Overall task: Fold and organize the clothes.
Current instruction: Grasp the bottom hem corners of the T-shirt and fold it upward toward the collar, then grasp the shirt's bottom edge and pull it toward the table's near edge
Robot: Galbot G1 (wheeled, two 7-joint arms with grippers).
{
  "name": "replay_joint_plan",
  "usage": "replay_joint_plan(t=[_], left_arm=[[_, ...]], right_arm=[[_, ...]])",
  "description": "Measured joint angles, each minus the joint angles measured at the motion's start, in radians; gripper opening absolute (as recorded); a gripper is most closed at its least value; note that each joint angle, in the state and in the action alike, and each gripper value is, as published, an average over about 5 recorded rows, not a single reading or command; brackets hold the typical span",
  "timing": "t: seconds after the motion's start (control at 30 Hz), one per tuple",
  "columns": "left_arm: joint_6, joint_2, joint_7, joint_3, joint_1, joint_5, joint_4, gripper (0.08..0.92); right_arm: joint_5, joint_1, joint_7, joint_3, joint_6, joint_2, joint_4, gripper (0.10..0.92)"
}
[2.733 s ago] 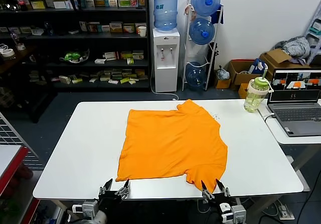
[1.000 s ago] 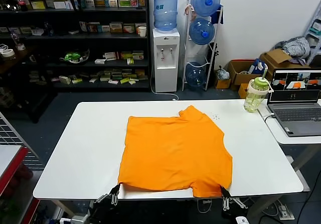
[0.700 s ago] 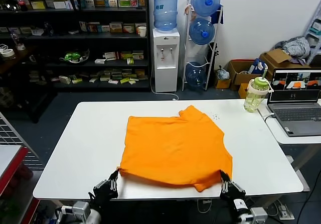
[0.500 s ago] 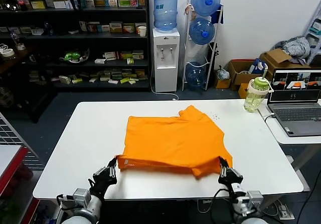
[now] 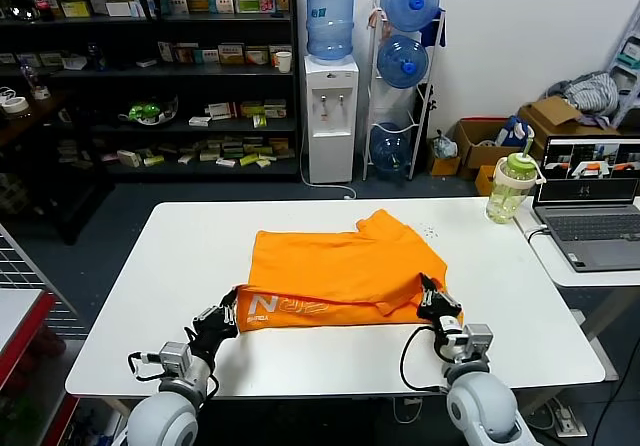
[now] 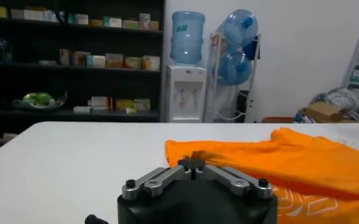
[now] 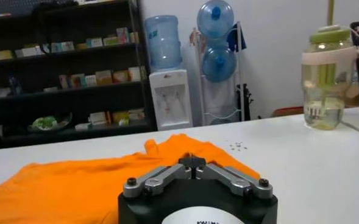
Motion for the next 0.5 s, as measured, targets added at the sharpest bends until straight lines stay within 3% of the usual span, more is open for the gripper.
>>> replay_joint_plan(t=[0.1,0.5], left_arm=[[0.000,-0.004,0.009,0.006,-0.021,-0.002,0.020,0.149],[0.006,0.003,0.015,0.000,-0.038,-0.008,0.053,0.493]], right_arm=[[-0.001,0.030,-0.007,-0.014,0.007,0.003,-0.026,0.224],[-0.015,0.022,-0.066,0.002,0.048,-0.035,-0.050,0.571]])
